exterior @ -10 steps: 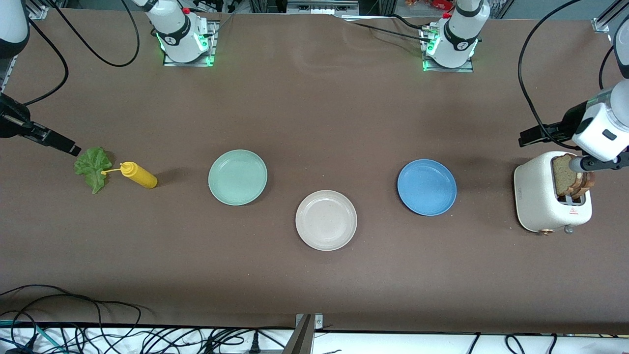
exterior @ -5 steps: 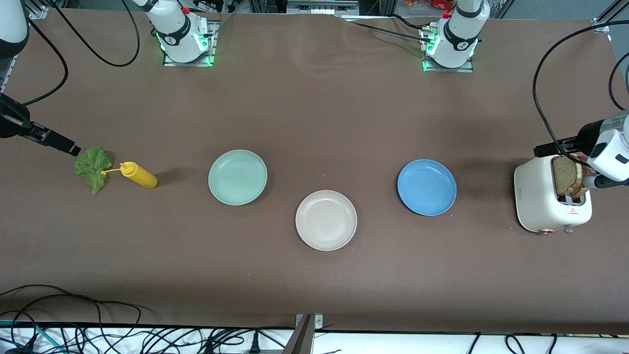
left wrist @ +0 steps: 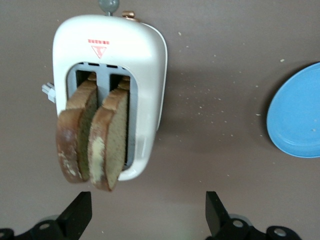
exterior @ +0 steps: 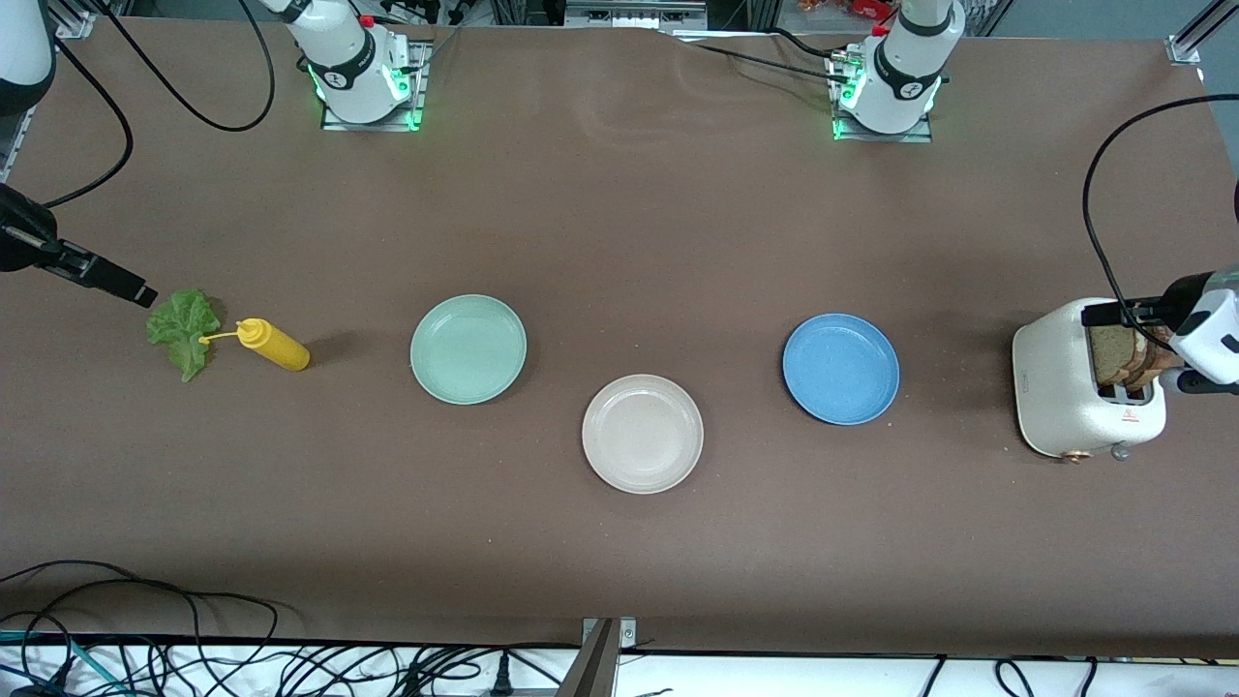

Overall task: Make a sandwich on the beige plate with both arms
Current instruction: 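Lower the left gripper onto a bread slice in the white toaster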

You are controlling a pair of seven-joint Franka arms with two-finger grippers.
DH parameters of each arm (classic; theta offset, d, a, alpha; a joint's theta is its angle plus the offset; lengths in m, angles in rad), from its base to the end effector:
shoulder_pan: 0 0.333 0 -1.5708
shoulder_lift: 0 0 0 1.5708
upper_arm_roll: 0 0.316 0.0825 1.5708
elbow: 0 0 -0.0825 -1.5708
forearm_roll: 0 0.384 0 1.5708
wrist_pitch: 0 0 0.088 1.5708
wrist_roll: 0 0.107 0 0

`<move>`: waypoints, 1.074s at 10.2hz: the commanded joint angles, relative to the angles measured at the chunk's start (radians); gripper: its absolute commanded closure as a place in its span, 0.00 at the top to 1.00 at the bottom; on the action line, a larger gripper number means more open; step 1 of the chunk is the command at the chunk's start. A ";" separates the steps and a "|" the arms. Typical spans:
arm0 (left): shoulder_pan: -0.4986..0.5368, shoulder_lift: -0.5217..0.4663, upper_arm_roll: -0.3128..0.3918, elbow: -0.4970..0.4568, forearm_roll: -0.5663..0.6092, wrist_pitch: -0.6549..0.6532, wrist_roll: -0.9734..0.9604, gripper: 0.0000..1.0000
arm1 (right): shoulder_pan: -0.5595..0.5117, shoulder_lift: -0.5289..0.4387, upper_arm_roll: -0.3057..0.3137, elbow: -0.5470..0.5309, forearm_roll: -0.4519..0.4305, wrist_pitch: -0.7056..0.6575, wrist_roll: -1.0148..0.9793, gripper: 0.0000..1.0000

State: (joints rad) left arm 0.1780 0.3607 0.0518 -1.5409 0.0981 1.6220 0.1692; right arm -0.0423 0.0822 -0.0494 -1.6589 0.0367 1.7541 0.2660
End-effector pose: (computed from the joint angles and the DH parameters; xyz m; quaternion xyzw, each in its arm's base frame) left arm 0.6158 0.1504 0.4266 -0.9884 -0.0203 0.1476 0.0287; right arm 0.5879 -0.0498 0.5516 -0.9833 0.1810 -0.0051 0.0165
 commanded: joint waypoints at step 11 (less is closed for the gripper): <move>0.020 0.102 -0.020 -0.031 0.011 0.176 0.033 0.95 | -0.007 0.002 0.006 0.010 0.003 -0.015 0.002 1.00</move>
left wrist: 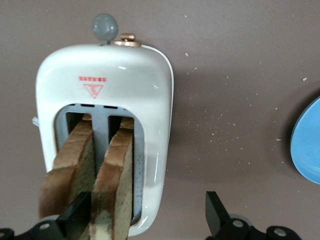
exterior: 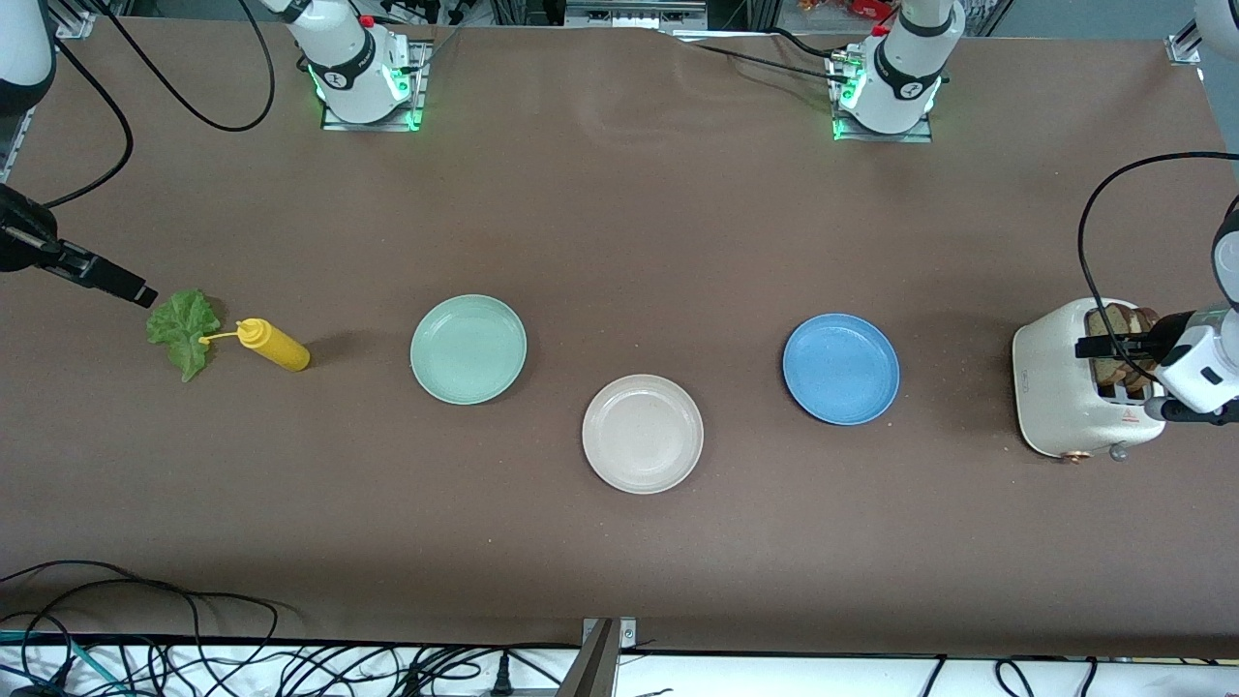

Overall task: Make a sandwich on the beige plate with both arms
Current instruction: 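Lower the left gripper onto a bread slice in the white toaster, then close the left gripper and lift the bread slice from the toaster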

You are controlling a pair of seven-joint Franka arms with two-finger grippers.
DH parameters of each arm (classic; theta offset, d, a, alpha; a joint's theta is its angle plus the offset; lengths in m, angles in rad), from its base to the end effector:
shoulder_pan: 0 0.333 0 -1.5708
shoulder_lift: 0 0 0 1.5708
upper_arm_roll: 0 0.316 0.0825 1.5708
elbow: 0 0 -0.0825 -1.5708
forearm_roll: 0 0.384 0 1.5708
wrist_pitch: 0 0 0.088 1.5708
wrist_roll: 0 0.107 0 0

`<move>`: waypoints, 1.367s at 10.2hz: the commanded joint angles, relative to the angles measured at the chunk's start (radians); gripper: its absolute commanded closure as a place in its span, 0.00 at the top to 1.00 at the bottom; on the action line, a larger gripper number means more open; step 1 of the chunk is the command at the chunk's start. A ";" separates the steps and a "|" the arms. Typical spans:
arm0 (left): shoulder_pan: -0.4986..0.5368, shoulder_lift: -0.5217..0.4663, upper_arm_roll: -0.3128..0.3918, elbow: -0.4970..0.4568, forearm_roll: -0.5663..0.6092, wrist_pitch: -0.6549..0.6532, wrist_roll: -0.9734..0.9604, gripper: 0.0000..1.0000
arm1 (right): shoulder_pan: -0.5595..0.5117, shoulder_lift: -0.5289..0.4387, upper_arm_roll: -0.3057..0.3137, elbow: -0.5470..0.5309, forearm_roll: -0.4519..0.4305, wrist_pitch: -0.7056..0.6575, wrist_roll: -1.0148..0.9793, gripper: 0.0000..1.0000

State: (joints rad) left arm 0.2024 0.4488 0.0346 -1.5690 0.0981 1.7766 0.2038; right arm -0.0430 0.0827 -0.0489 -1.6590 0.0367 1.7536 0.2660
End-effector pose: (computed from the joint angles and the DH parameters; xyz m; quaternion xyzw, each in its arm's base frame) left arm 0.6338 0.1590 0.3660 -0.9913 0.0001 0.1290 0.0265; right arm 0.5879 -0.0499 0.5513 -0.9833 0.1811 -0.0046 0.0165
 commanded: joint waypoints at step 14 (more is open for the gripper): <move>0.000 0.033 -0.001 0.205 0.108 -0.195 0.204 0.00 | -0.006 0.002 0.004 0.008 0.003 -0.013 0.006 1.00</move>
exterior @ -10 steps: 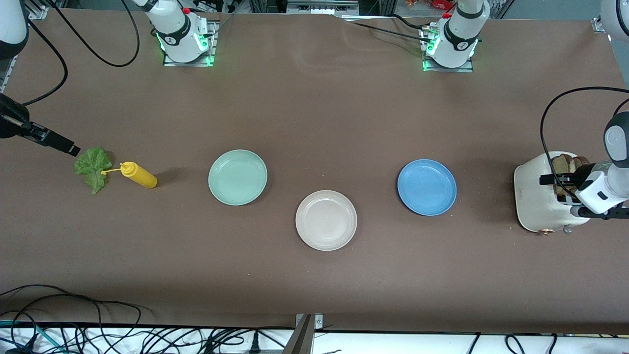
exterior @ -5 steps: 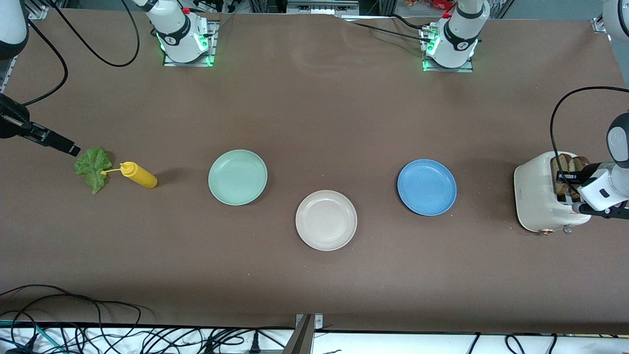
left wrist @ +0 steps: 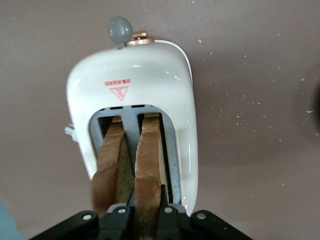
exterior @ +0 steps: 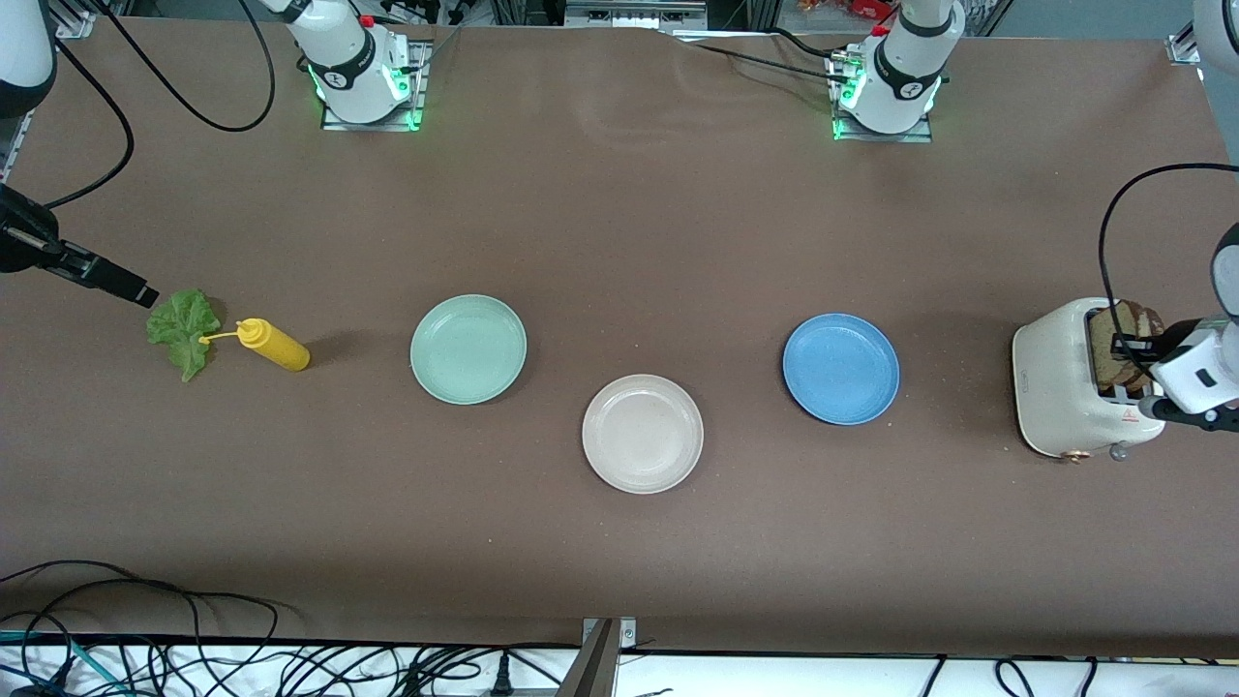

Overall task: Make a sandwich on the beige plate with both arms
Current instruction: 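Close the left gripper and lift the bread slice from the toaster, then carry the bread with the left gripper onto the beige plate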

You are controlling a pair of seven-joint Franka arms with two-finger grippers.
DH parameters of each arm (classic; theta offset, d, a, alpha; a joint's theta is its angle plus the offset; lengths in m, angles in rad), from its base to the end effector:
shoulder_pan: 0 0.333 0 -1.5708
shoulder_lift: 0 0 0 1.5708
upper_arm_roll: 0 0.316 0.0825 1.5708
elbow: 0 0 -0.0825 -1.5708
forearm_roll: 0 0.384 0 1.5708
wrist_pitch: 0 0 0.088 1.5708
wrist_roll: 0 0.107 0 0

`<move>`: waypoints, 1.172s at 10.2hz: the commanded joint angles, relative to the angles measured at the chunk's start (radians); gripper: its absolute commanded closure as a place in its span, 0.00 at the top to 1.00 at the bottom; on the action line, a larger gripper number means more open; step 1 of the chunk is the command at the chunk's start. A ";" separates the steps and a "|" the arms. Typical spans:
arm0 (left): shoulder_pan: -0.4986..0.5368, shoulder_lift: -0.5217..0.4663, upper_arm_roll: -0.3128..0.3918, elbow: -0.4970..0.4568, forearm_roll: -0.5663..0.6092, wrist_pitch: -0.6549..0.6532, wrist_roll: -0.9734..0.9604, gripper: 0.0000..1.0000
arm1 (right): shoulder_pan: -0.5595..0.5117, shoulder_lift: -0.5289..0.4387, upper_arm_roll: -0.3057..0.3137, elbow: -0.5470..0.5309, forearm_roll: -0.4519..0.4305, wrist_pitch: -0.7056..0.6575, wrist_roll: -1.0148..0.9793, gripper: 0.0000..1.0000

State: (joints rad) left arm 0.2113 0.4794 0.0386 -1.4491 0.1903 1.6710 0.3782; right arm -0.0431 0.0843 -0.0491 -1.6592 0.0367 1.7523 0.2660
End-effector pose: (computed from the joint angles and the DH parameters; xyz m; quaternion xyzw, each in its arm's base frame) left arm 0.6418 0.1788 0.3944 -0.9829 0.0857 0.1528 0.0572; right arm 0.5881 -0.0501 0.5501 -0.9833 0.1812 -0.0030 0.0163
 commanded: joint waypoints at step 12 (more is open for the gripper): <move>-0.372 0.066 -0.026 0.293 -0.614 -0.311 -0.511 0.00 | -0.032 0.025 -0.018 -0.001 0.002 -0.033 0.004 1.00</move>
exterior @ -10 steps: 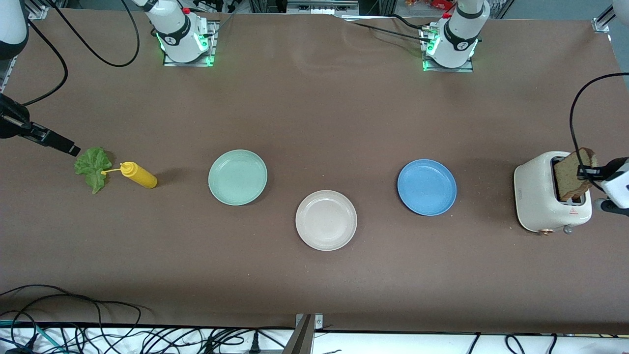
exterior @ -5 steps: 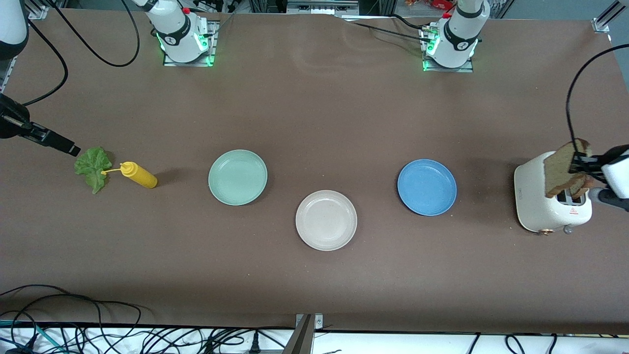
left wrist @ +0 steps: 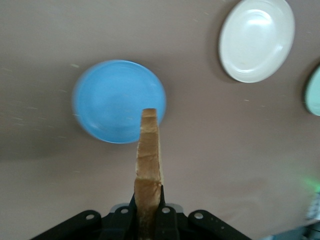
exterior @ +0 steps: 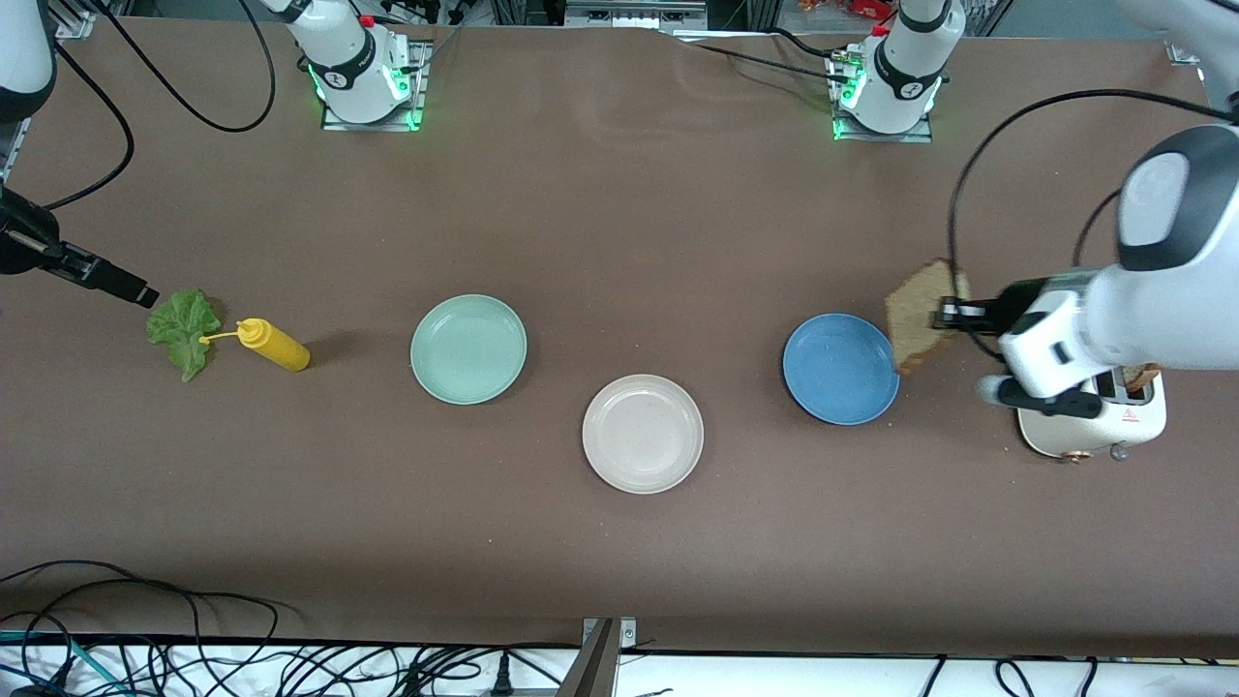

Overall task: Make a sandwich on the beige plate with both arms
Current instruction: 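Carry the bread with the left gripper onto the beige plate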

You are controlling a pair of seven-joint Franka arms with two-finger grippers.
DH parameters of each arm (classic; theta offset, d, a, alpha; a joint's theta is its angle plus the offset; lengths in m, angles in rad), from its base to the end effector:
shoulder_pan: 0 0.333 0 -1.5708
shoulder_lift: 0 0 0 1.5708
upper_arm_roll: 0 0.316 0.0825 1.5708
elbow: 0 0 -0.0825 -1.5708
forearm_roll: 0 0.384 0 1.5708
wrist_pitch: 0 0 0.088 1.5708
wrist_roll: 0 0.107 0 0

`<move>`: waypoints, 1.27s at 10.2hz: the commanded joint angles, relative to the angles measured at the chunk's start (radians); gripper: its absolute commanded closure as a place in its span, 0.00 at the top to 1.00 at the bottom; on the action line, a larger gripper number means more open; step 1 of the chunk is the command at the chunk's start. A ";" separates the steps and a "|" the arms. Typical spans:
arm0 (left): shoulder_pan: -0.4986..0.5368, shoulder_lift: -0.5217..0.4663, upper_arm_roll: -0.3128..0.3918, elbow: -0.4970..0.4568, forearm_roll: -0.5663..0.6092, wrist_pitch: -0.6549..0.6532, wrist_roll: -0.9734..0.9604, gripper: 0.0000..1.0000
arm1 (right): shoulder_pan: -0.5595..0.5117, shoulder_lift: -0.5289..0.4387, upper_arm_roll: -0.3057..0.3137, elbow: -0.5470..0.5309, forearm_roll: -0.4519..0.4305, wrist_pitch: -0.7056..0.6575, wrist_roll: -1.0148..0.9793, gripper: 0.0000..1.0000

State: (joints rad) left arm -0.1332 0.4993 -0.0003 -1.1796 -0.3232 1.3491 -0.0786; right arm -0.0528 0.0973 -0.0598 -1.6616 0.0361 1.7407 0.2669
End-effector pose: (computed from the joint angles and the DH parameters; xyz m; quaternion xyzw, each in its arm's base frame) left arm 0.6526 -0.1272 0.4881 0.9730 -0.0358 -0.1781 0.1427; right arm 0.5882 -0.0618 0.5403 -0.9813 0.1916 0.0101 0.0141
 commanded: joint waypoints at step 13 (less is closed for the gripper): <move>-0.278 0.470 0.013 0.020 -0.772 0.702 0.298 0.00 | -0.262 0.416 -0.012 0.000 -0.061 0.158 -0.161 1.00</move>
State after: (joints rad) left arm -0.3944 0.9438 -0.0004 -1.1845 -1.0629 2.0153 0.1883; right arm -0.2981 0.4843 -0.0817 -1.6731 -0.0121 1.8764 0.1385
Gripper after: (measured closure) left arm 0.894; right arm 0.000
